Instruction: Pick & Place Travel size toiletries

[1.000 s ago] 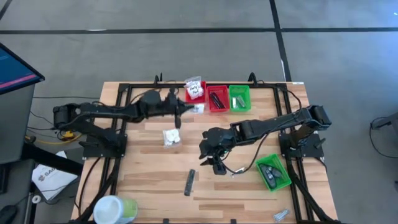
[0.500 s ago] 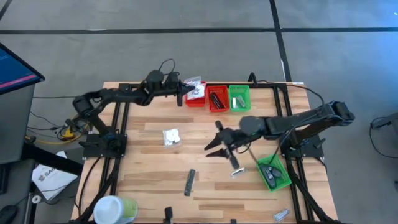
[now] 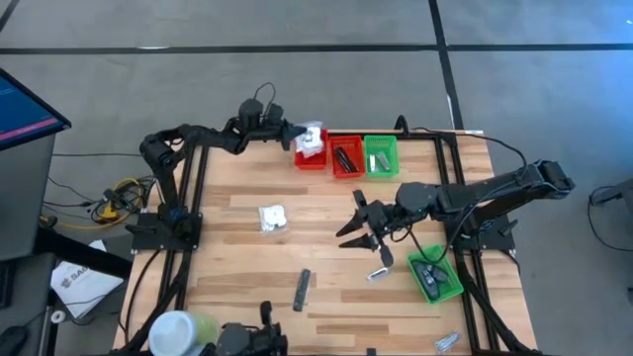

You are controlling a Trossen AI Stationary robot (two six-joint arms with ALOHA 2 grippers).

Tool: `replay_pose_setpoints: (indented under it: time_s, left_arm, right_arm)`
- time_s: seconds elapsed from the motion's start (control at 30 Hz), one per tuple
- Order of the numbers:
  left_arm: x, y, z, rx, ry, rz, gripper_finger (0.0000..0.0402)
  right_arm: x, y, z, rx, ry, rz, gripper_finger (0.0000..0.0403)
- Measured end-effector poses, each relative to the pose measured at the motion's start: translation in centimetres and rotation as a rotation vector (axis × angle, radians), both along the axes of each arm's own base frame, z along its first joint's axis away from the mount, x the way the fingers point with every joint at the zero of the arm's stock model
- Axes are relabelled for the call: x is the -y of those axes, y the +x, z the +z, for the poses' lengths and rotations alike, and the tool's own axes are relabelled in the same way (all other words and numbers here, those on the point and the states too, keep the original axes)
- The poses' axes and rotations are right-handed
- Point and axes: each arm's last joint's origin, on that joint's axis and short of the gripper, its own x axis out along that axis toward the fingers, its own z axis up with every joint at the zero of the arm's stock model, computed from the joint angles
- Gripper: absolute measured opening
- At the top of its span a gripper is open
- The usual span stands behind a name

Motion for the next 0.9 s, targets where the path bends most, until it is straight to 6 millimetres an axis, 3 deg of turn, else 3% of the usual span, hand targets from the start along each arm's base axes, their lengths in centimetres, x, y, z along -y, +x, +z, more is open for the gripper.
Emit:
replay_pose_setpoints:
  time_s: [0.27, 0.5, 0.7, 0.9]
  left_arm:
    - [-0.9, -0.8, -0.6, 0.005, -0.056, 0.03, 0.0005]
    - [0.2, 0.4, -0.5, -0.003, -0.012, -0.041, 0.0005]
    - [-0.5, 0.9, -0.6, 0.022, -0.095, -0.015, 0.0005]
    - [-1.1, 1.4, -2.1, 0.011, -0.182, -0.013, 0.0005]
  right_arm:
    - [0.1, 0.0, 0.1, 0.012, 0.001, -0.004, 0.0113]
    - [0.1, 0.0, 0.1, 0.012, 0.001, -0.003, 0.0113]
    - [0.0, 0.0, 0.1, 0.012, 0.001, -0.002, 0.0113]
    - [-0.1, 0.0, 0.1, 0.01, 0.005, 0.008, 0.0113]
